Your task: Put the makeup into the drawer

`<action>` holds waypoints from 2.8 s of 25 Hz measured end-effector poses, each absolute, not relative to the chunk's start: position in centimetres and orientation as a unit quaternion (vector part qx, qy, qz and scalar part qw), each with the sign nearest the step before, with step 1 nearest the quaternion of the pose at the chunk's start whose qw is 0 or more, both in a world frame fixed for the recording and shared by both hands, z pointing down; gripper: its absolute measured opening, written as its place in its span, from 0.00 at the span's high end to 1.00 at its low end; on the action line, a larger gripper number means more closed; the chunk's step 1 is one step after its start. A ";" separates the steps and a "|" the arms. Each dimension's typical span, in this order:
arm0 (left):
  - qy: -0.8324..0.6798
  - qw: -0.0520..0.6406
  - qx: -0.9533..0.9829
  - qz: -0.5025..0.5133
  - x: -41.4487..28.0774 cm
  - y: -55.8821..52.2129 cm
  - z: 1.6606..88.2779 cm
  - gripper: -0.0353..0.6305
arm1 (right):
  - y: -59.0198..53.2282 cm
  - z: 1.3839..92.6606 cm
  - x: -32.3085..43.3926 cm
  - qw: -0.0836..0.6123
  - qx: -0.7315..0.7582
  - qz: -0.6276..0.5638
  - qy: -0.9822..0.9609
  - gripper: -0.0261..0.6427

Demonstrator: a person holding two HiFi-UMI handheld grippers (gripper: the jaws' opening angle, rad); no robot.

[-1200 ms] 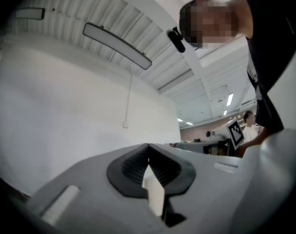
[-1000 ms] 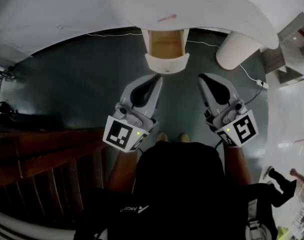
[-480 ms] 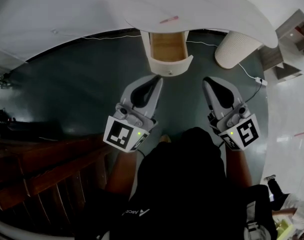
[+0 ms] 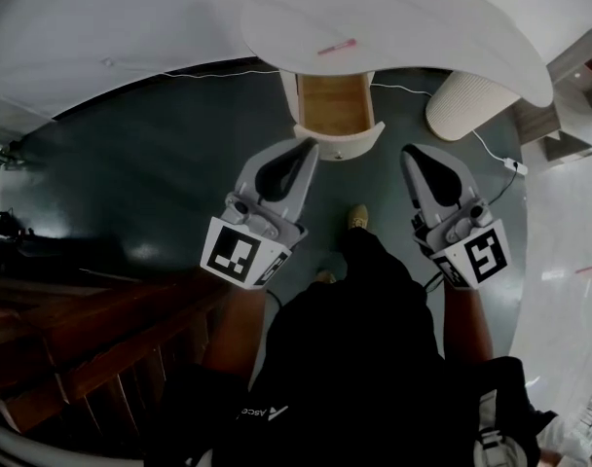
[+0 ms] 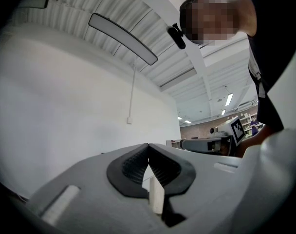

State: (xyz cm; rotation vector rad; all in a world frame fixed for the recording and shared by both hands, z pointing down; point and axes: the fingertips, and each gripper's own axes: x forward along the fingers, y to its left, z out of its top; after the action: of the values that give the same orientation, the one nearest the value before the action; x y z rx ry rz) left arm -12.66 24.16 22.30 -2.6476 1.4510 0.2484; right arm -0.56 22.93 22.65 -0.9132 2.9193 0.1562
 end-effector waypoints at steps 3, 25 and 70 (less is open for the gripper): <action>0.485 0.055 -0.870 0.068 -12.8 21.2 23.0 0.93 | 19.5 23.3 -0.4 0.039 -0.298 0.049 0.953 0.96; 0.510 0.020 -0.859 -0.030 -11.4 -2.9 28.6 0.93 | -1.1 25.7 0.3 0.009 -0.239 0.031 0.970 0.96; 0.294 -0.133 -0.859 -0.398 -10.5 -19.3 50.6 0.74 | -8.4 32.9 3.2 -0.026 -0.365 -0.068 0.928 0.96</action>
State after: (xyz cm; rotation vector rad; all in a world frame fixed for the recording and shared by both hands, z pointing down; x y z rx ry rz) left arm -10.54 -19.28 50.56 -2.9538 1.0103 -1.3681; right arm 3.19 -8.37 32.91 -1.1659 2.9656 -0.2159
